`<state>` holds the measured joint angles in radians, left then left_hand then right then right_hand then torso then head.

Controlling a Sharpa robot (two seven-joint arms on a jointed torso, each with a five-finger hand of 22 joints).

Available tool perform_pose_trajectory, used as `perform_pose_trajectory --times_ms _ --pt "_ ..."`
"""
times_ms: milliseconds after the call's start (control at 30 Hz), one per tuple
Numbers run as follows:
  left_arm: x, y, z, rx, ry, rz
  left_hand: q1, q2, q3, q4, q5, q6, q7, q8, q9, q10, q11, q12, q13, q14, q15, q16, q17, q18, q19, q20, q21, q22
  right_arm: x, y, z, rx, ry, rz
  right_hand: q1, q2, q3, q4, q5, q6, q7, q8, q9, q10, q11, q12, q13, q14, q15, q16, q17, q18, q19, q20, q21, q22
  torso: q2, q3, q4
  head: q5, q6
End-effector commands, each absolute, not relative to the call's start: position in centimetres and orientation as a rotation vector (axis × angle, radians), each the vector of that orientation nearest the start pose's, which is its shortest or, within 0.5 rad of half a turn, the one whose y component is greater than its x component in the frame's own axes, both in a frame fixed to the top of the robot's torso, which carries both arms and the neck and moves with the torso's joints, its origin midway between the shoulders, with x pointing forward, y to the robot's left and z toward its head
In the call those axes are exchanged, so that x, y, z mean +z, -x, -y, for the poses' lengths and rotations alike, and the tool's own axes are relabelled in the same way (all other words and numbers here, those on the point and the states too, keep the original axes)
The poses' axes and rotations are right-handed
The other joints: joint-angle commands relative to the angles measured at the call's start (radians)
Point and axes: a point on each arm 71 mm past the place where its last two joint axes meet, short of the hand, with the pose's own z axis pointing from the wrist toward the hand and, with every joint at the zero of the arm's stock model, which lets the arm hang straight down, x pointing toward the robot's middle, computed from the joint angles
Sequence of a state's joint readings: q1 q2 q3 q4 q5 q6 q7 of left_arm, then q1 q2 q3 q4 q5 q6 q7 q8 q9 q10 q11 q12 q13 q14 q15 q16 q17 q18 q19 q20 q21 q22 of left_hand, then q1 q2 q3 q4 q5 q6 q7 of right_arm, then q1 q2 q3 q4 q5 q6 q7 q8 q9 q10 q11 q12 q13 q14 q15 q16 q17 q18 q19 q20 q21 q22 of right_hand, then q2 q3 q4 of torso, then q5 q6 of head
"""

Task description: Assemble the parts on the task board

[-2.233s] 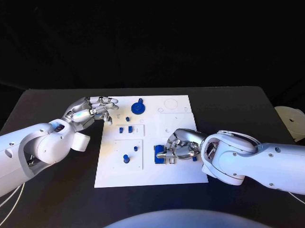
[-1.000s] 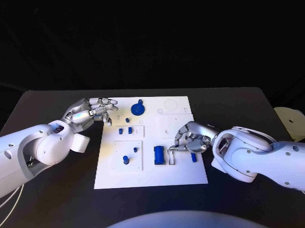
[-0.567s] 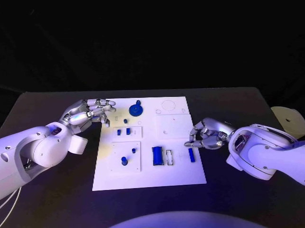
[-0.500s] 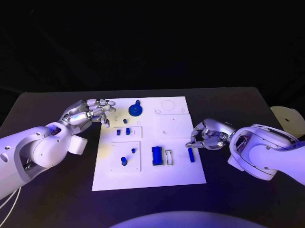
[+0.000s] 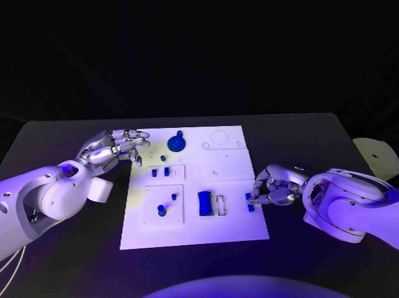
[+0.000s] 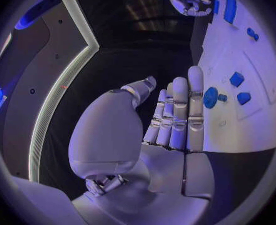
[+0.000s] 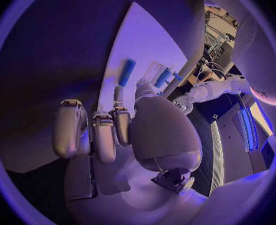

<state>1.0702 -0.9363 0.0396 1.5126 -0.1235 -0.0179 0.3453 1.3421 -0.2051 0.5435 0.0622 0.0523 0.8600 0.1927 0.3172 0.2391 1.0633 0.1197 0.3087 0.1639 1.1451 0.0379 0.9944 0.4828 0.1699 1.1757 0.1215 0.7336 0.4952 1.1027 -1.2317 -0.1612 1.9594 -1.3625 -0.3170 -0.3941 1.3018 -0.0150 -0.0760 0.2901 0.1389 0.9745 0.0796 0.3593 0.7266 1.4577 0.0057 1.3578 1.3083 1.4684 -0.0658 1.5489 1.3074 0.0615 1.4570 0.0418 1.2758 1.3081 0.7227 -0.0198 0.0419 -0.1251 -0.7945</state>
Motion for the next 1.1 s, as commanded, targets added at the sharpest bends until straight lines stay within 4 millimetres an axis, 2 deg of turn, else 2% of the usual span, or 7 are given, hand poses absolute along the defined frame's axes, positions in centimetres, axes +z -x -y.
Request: perform_pose_trajectory --times_ms 33,767,867,900,933,1033,1100 --pt "-20.9 -46.7 -24.0 -1.695 1.043 -1.601 -0.005 0.002 -0.002 0.002 0.002 -0.004 0.005 0.001 -0.001 -0.007 0.0 0.003 0.001 -0.005 -0.001 0.005 0.001 0.013 -0.005 0.0 0.006 0.001 -23.8 -35.5 26.5 0.435 -0.086 -2.024 0.004 -0.004 -0.006 -0.002 0.0 0.007 -0.002 -0.004 -0.001 -0.004 -0.003 -0.002 0.087 0.085 0.006 -0.006 0.179 0.0 0.003 0.007 0.0 0.123 0.0 -0.0004 0.0002 0.002 -0.001" --pt "-20.9 -46.7 -24.1 -1.695 1.044 -1.603 -0.012 0.002 -0.005 0.008 0.001 -0.004 0.005 0.002 -0.002 -0.008 0.001 0.006 0.002 -0.005 -0.001 0.006 0.003 0.013 -0.006 0.001 0.005 0.001 -25.9 -35.8 24.7 0.407 0.008 -2.024 0.051 0.008 -0.008 -0.012 -0.009 0.023 -0.01 -0.012 -0.008 -0.001 -0.01 -0.001 0.09 0.085 0.0 -0.006 0.181 -0.001 0.005 0.003 0.001 0.125 0.0 0.0006 -0.0009 0.007 -0.005" --pt "-21.0 -46.7 -24.1 -1.695 1.045 -1.603 -0.013 0.003 -0.006 0.009 0.001 -0.004 0.005 0.002 -0.002 -0.009 0.001 0.006 0.002 -0.005 0.0 0.006 0.003 0.013 -0.006 0.001 0.005 0.001 -26.1 -35.8 24.5 0.393 0.036 -2.034 0.105 0.018 0.007 -0.032 -0.019 0.026 -0.014 -0.018 -0.012 -0.001 -0.014 -0.002 0.09 0.085 -0.004 -0.006 0.182 -0.001 0.006 0.0 0.002 0.127 0.0 0.0006 -0.0011 0.007 -0.006" --pt "-21.0 -46.7 -24.1 -1.694 1.045 -1.603 -0.013 0.003 -0.006 0.009 0.001 -0.004 0.005 0.002 -0.002 -0.009 0.001 0.006 0.002 -0.005 0.0 0.006 0.003 0.013 -0.006 0.001 0.005 0.001 -26.2 -35.8 24.4 0.387 0.048 -2.039 0.167 0.033 0.039 -0.06 -0.068 0.027 -0.019 -0.022 -0.016 -0.002 -0.018 -0.003 0.09 0.085 -0.01 -0.006 0.181 0.0 0.005 -0.004 0.0 0.126 -0.001 0.0004 -0.0007 0.006 -0.006" --pt "-21.0 -46.7 -24.1 -1.693 1.045 -1.604 -0.014 0.005 -0.005 0.011 0.002 -0.005 0.005 0.002 -0.002 -0.009 0.001 0.006 0.002 -0.005 0.0 0.006 0.003 0.013 -0.006 0.001 0.005 0.001 -26.3 -35.8 24.4 0.382 0.059 -2.043 0.206 0.037 0.065 -0.079 -0.077 0.029 -0.021 -0.029 -0.021 -0.003 -0.021 -0.005 0.09 0.085 -0.011 -0.006 0.18 -0.001 0.006 -0.006 0.0 0.127 0.0 0.0003 -0.0002 0.007 -0.006" --pt "-21.0 -46.7 -24.1 -1.691 1.046 -1.604 -0.014 0.007 -0.005 0.012 0.002 -0.005 0.006 0.002 -0.003 -0.009 0.001 0.006 0.002 -0.005 0.0 0.007 0.003 0.013 -0.006 0.001 0.005 0.001 -26.4 -35.7 24.2 0.375 0.078 -2.049 0.241 0.028 0.096 -0.096 -0.046 0.036 -0.02 -0.039 -0.032 -0.004 -0.02 -0.005 0.091 0.085 -0.011 -0.006 0.182 -0.002 0.007 -0.008 0.003 0.129 0.0 0.0004 0.0003 0.008 -0.006" --pt "-21.0 -46.7 -24.1 -1.691 1.047 -1.605 -0.014 0.007 -0.005 0.012 0.002 -0.005 0.006 0.002 -0.003 -0.009 0.001 0.006 0.002 -0.005 0.0 0.007 0.004 0.013 -0.006 0.002 0.005 0.001 -26.4 -35.7 24.1 0.374 0.084 -2.048 0.257 0.013 0.138 -0.103 0.006 0.047 -0.017 -0.05 -0.044 -0.005 -0.019 -0.004 0.093 0.085 -0.01 -0.006 0.183 -0.003 0.008 -0.009 0.005 0.132 0.0 0.0004 0.0 0.006 -0.005"
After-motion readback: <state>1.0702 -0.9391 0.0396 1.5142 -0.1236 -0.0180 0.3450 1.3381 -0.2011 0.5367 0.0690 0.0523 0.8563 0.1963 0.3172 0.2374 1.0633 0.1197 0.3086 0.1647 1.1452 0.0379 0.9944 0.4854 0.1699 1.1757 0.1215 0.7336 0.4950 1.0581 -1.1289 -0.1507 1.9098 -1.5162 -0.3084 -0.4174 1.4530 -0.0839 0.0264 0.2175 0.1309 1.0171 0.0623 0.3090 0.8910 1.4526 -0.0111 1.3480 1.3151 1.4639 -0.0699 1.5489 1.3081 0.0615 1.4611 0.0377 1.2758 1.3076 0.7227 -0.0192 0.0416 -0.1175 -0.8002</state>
